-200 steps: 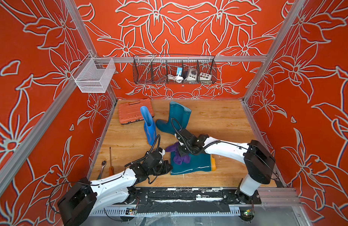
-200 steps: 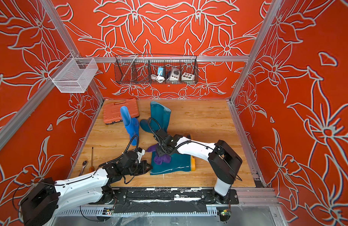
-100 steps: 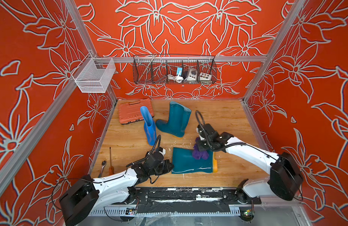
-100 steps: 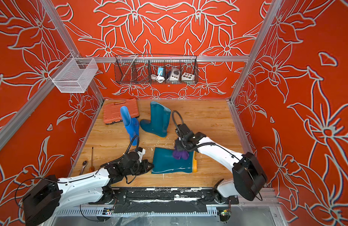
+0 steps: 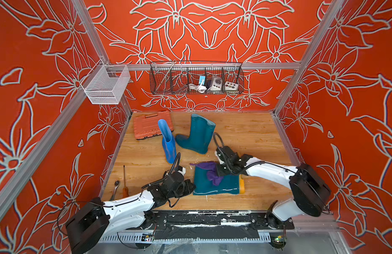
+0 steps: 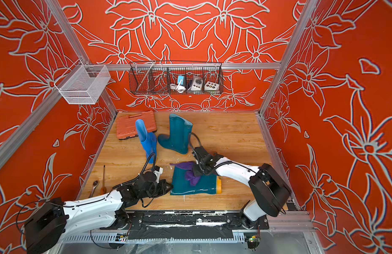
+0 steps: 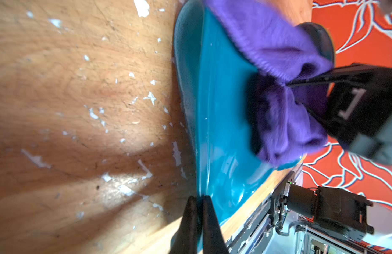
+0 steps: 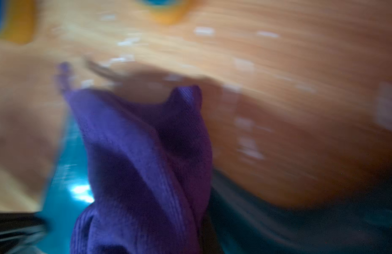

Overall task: Wipe the rubber boots with a cloth
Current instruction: Wipe the dirt off the rubber boot.

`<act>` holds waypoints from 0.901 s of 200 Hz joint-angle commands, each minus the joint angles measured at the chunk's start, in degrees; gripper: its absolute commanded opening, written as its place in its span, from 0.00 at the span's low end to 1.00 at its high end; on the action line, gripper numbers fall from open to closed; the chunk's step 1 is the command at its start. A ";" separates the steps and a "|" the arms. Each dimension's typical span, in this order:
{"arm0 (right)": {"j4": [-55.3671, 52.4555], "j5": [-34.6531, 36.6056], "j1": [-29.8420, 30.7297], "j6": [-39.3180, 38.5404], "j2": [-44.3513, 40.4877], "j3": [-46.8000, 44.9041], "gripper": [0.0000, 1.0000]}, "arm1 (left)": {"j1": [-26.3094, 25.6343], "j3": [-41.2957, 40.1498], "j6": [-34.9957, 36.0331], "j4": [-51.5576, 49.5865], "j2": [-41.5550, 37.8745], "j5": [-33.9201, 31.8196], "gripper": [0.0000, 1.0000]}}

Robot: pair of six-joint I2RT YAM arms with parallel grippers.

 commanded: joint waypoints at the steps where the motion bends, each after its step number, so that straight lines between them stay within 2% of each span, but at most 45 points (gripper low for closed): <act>1: -4.55 2.21 -1.00 -0.66 -5.91 -0.06 0.00 | -0.10 -0.93 -1.12 1.48 -0.30 -1.52 0.00; 15: -4.61 2.15 1.84 0.50 -6.13 2.01 0.00 | -0.10 -0.89 -1.14 2.15 0.12 -1.06 0.00; 33: -3.53 5.26 10.52 1.70 -3.20 6.84 0.00 | -0.10 -0.73 -1.29 3.29 2.39 -0.29 0.00; 50: 1.25 3.38 17.13 3.64 1.23 10.14 0.00 | -0.13 -0.62 -1.58 4.01 2.99 0.21 0.00; 76: 3.78 1.53 19.38 5.51 5.32 10.41 0.00 | -0.12 -0.71 -1.64 5.25 3.88 1.67 0.00; 90: 0.76 4.47 18.40 4.48 4.11 8.45 0.00 | -0.11 -1.35 -2.35 6.35 4.22 2.12 0.00; 105: -2.86 6.55 14.57 3.31 0.22 3.99 0.00 | -0.14 -1.77 -2.80 6.61 4.24 2.23 0.00; 131: -7.24 4.25 -0.24 0.37 -11.50 -5.92 0.00 | -0.16 -1.72 -2.90 6.69 4.37 2.22 0.00; 144: -10.24 4.33 -5.61 -1.82 -18.30 -7.63 0.00 | -0.13 -1.45 -2.90 7.27 4.66 2.59 0.00; 161: -12.58 5.03 -6.96 -2.96 -23.19 -6.82 0.00 | -0.15 -1.13 -3.07 8.21 5.18 3.21 0.00; 180: -10.21 -0.12 -6.68 -1.07 -22.28 -7.58 0.00 | -0.14 -0.52 -2.73 9.23 6.45 4.44 0.00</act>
